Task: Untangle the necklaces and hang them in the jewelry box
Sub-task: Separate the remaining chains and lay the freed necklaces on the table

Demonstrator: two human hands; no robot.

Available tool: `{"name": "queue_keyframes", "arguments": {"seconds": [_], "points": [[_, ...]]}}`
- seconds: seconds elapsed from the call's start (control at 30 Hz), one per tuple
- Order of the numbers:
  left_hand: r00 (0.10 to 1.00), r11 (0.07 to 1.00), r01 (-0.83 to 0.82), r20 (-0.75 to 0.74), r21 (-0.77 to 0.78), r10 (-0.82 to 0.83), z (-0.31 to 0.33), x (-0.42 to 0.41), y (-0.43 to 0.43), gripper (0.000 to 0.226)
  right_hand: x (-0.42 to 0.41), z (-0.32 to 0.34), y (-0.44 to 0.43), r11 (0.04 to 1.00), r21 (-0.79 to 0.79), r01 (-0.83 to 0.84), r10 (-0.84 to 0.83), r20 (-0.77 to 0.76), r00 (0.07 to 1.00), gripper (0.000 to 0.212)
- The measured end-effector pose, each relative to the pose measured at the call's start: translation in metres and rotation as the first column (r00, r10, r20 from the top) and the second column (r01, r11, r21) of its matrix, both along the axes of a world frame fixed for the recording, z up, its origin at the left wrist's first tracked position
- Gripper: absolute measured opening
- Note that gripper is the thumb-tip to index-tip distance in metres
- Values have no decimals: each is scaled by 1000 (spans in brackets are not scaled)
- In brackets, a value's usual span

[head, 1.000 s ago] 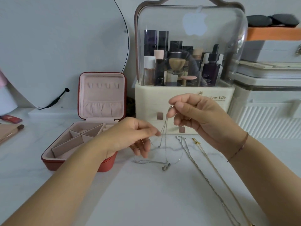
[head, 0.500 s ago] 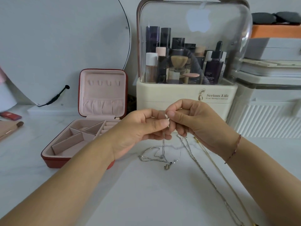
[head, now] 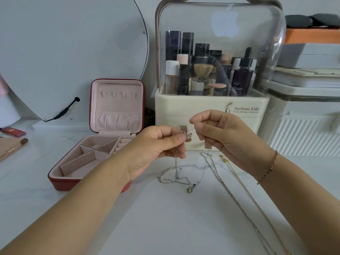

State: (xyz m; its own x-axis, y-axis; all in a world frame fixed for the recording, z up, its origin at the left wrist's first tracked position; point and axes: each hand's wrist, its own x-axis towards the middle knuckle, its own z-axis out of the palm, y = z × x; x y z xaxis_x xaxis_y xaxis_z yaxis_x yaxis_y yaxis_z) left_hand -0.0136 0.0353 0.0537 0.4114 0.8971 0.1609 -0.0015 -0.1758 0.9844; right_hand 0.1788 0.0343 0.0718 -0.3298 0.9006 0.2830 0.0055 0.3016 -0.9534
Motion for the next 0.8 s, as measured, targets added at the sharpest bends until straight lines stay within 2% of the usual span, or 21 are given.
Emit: {"name": "queue_keyframes", "arguments": {"seconds": [0.13,0.23,0.3,0.37,0.5,0.63,0.8], "points": [[1000,1000,-20,14,-5,20,2,-1,0,14,1,1,-2,992,73,104,-114,149,982,14],[999,1000,-26,25,-1,26,3,-2,0,12,3,1,-2,956,194,219,-276,344,898,5],[1000,1000,-29,11,-3,29,3,-2,0,13,3,1,-3,935,245,257,-335,369,867,5],[1000,999,-29,-10,-28,29,2,-1,0,15,2,4,-5,945,230,234,-298,303,905,8],[1000,985,14,-16,-170,-17,-1,1,0,17,1,9,-9,989,143,32,-49,115,992,13],[973,928,118,230,-354,-36,2,0,2,14,0,6,-8,993,84,-81,80,18,997,10],[910,910,183,414,-372,-13,6,-6,7,25,4,10,-9,974,37,-224,227,-160,961,11]]}}
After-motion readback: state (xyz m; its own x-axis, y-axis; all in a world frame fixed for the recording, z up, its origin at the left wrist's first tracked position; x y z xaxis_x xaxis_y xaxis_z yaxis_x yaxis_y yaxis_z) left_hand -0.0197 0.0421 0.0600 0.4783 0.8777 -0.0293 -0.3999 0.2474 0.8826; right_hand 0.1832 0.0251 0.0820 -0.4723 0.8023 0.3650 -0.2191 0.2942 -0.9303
